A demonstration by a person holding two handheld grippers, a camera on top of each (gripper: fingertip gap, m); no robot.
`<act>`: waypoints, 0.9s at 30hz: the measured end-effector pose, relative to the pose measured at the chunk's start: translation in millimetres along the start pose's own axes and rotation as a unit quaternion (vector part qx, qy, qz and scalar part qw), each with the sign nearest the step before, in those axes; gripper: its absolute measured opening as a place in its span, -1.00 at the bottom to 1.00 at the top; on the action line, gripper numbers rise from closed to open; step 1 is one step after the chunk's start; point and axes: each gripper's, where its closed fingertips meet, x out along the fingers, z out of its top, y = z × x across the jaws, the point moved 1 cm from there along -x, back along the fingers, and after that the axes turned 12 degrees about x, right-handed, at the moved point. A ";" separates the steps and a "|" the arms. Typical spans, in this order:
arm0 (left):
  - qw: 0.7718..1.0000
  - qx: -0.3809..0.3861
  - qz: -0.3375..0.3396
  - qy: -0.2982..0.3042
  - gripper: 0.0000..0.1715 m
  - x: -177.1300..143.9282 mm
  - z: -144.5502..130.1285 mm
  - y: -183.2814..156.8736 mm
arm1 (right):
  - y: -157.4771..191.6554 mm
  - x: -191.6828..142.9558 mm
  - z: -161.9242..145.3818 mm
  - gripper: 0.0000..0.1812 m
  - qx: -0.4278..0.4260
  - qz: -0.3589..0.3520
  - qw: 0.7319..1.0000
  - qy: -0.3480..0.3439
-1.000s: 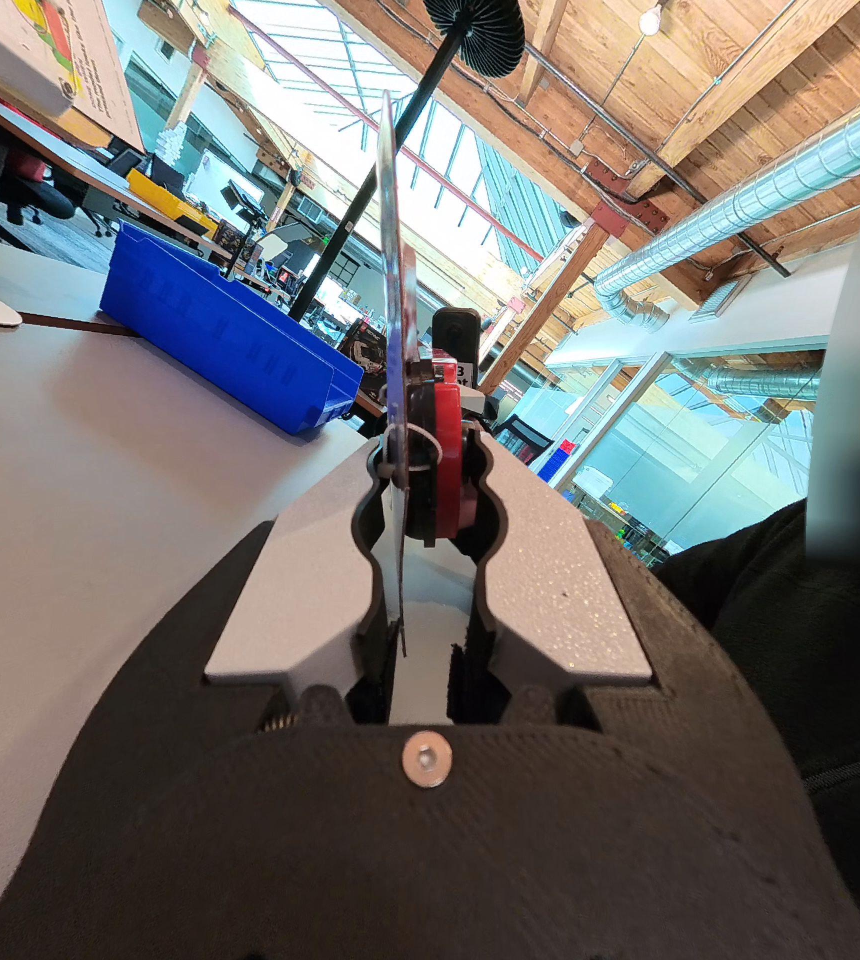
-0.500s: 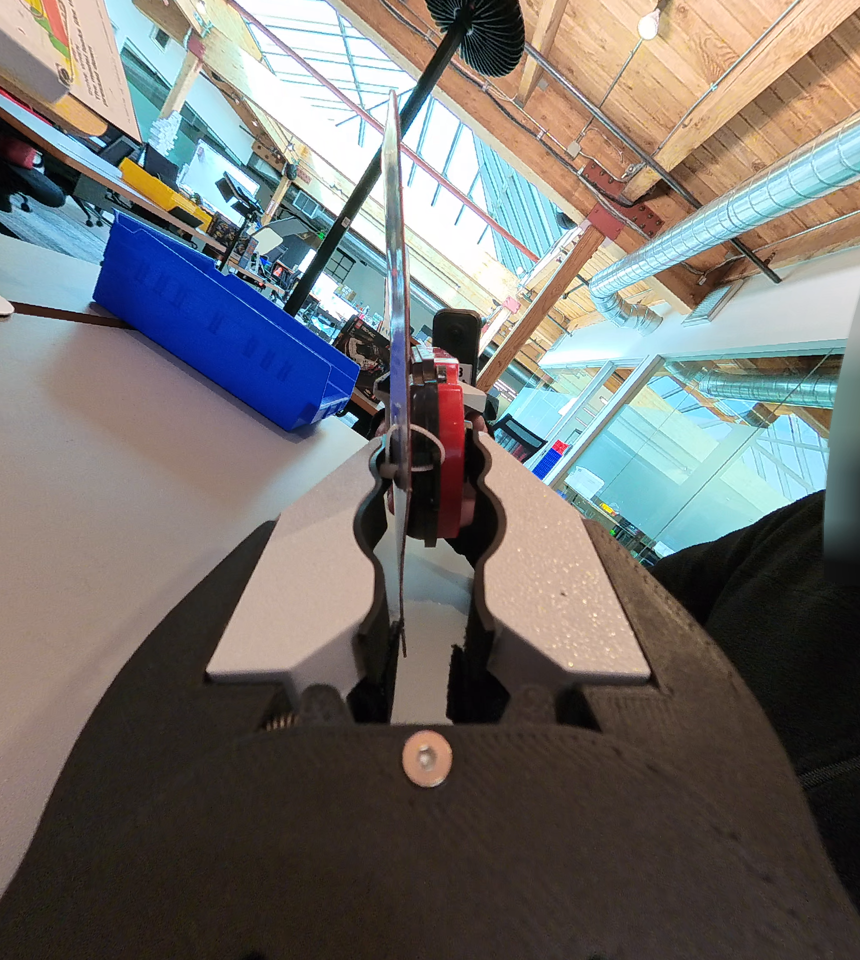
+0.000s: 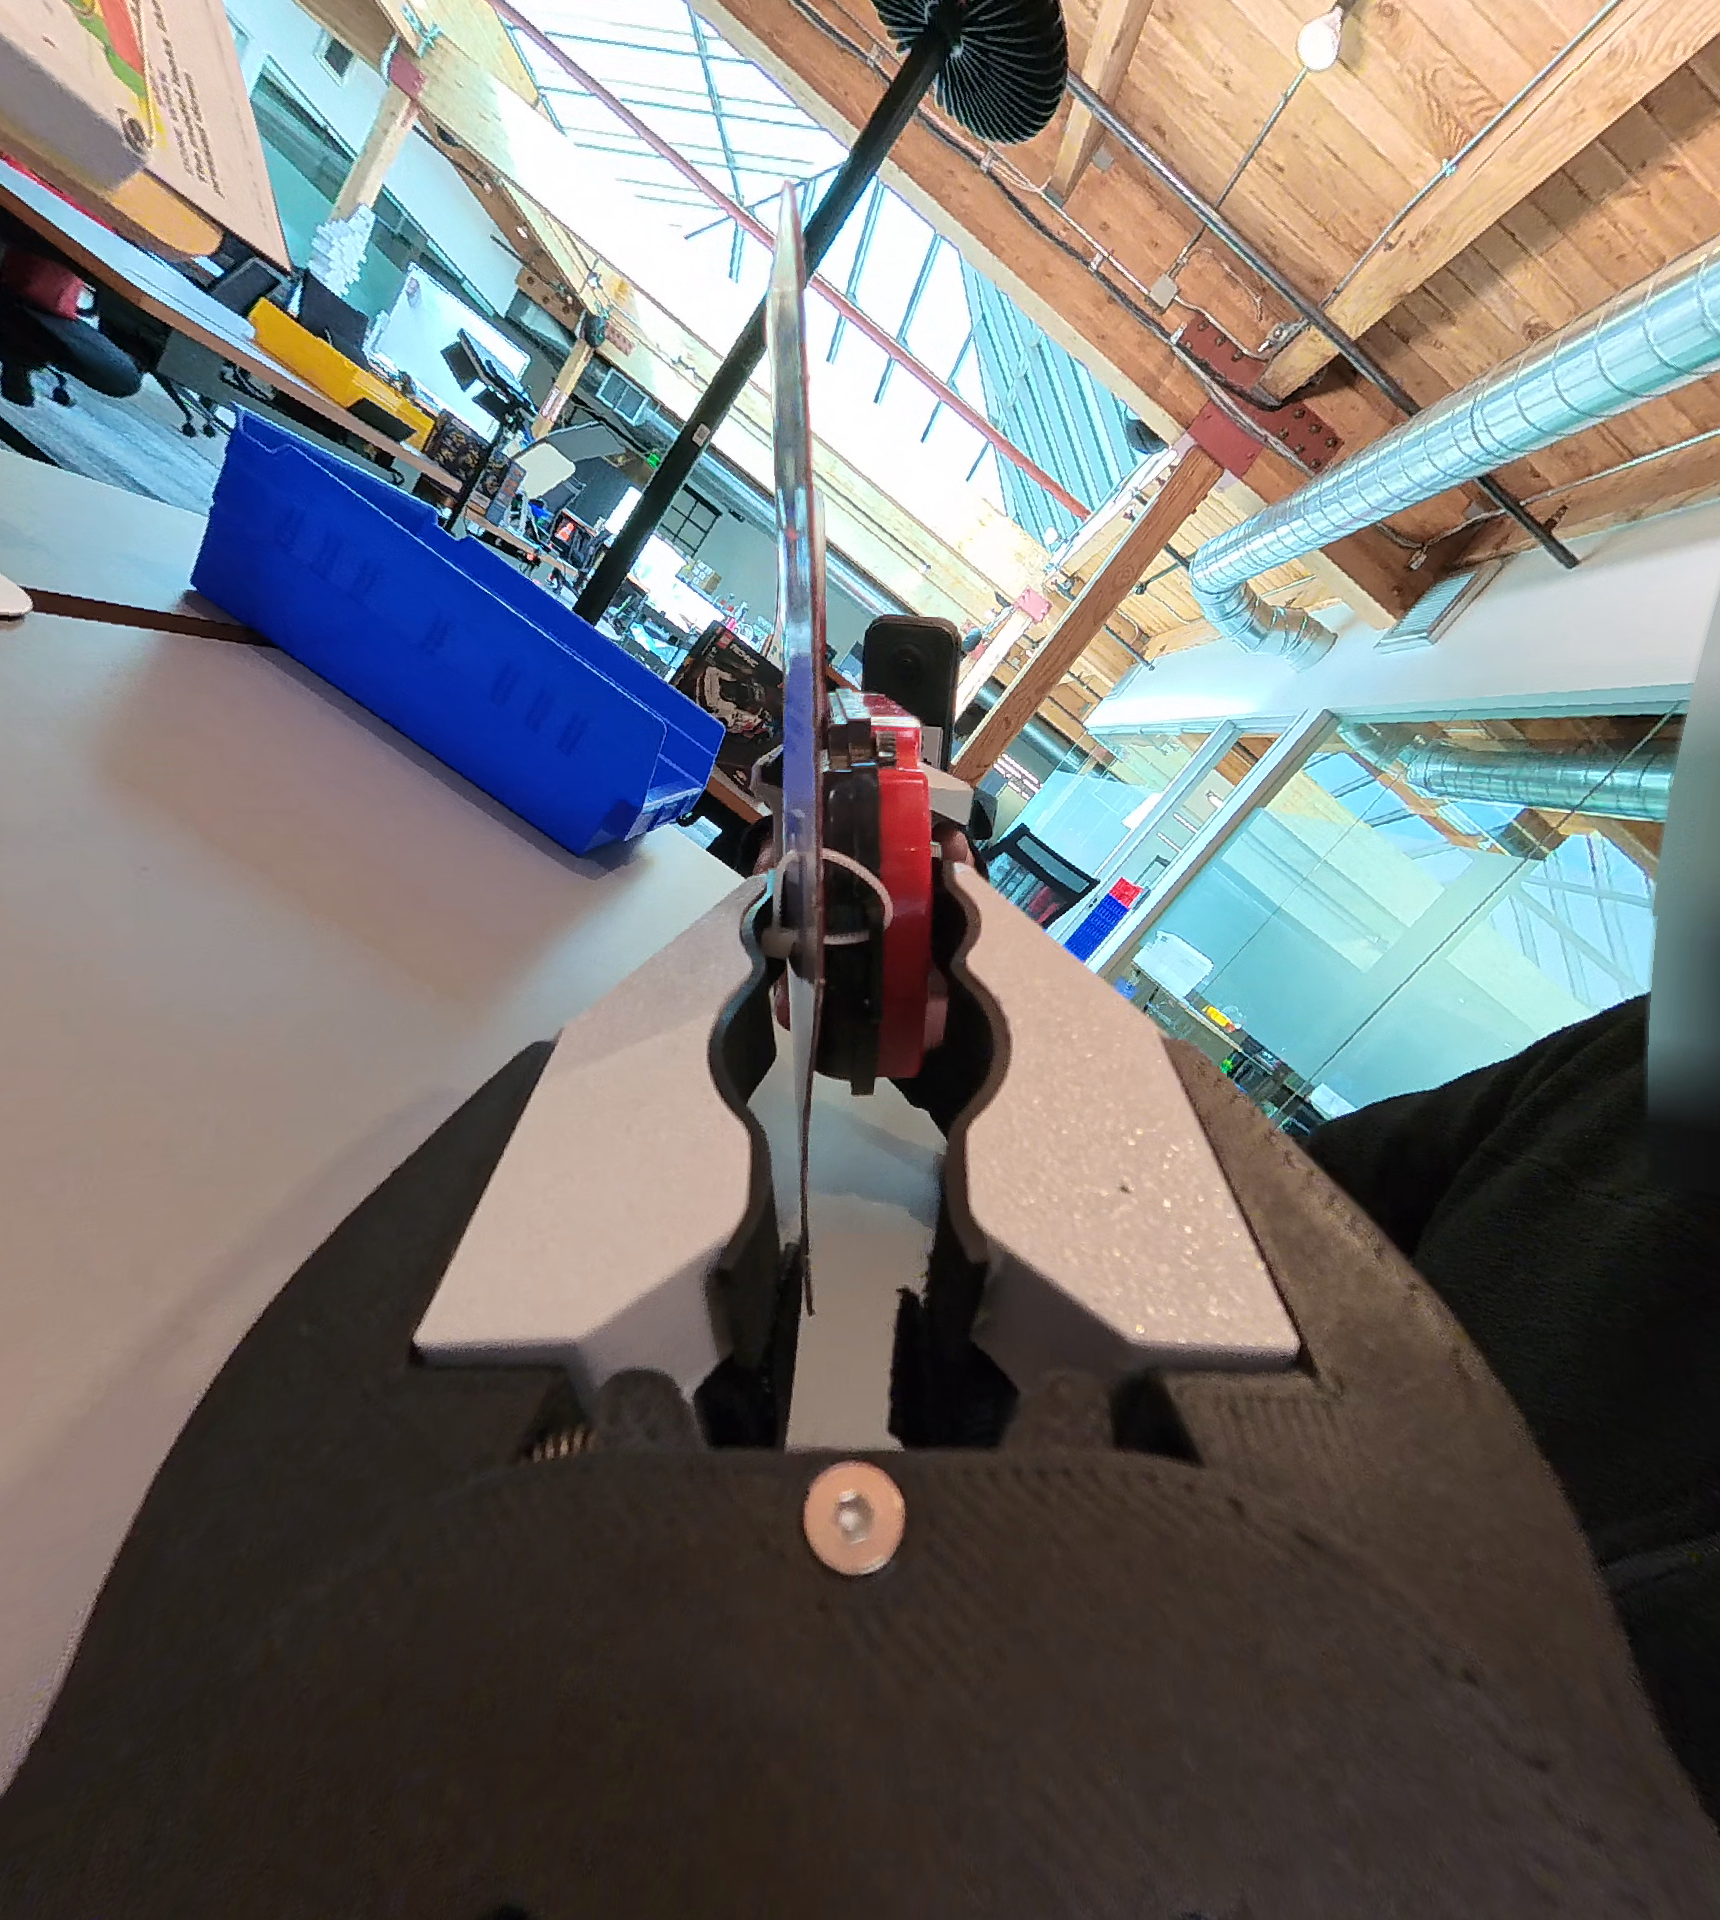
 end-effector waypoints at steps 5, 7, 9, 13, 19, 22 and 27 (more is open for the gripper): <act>1.000 0.002 -0.001 0.004 -0.66 1.9 -2.4 -0.5 | -0.1 -1.0 0.9 -0.61 0.003 0.002 1.000 -0.002; 1.000 0.000 -0.001 0.002 -0.66 1.6 -2.1 -0.1 | -0.2 -0.6 0.5 -0.61 0.004 0.003 1.000 -0.001; 1.000 -0.001 -0.002 0.002 -0.66 1.3 -1.9 -0.1 | -0.5 -0.4 0.1 -0.62 0.005 0.003 1.000 0.000; 1.000 -0.001 -0.002 0.000 -0.65 1.2 -1.5 -0.3 | -0.6 -0.2 -0.2 -0.62 0.006 0.004 1.000 0.000; 1.000 -0.001 -0.003 0.000 -0.66 1.1 -1.5 -0.7 | 0.4 -0.2 -0.5 -0.65 0.006 0.007 1.000 0.003; 1.000 -0.002 -0.001 0.000 -0.65 0.9 -2.0 0.1 | 0.3 0.0 -1.2 -0.67 0.002 0.003 1.000 0.008; 1.000 -0.003 -0.001 0.004 -0.65 1.0 -3.6 0.4 | -0.5 -0.5 -2.2 -0.69 0.000 -0.005 1.000 0.015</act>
